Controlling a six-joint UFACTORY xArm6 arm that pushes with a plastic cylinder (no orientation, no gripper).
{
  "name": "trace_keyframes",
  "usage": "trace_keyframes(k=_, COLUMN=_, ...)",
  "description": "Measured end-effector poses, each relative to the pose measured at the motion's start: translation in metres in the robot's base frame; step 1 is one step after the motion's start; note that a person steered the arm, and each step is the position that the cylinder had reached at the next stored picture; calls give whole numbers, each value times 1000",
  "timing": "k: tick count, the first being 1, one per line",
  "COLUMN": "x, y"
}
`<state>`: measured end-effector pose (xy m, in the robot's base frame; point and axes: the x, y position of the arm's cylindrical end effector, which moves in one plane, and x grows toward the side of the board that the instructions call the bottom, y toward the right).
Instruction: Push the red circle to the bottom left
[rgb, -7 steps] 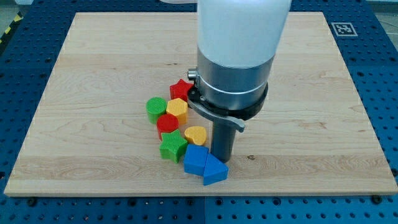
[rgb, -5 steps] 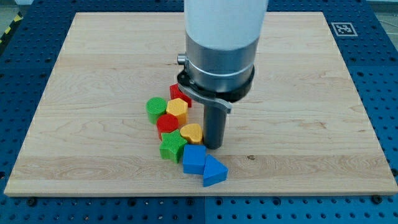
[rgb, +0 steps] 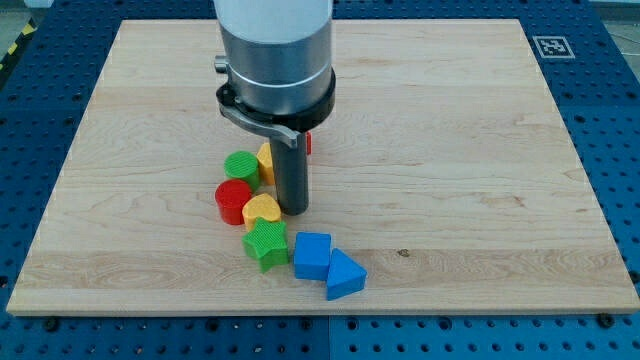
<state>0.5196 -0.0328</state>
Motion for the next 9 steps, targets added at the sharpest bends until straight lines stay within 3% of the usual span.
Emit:
trace_keyframes(k=2, x=9, y=-6)
trace_keyframes(k=6, x=-8, y=-119)
trace_keyframes(k=8, x=9, y=-149)
trace_keyframes(k=9, x=48, y=-149)
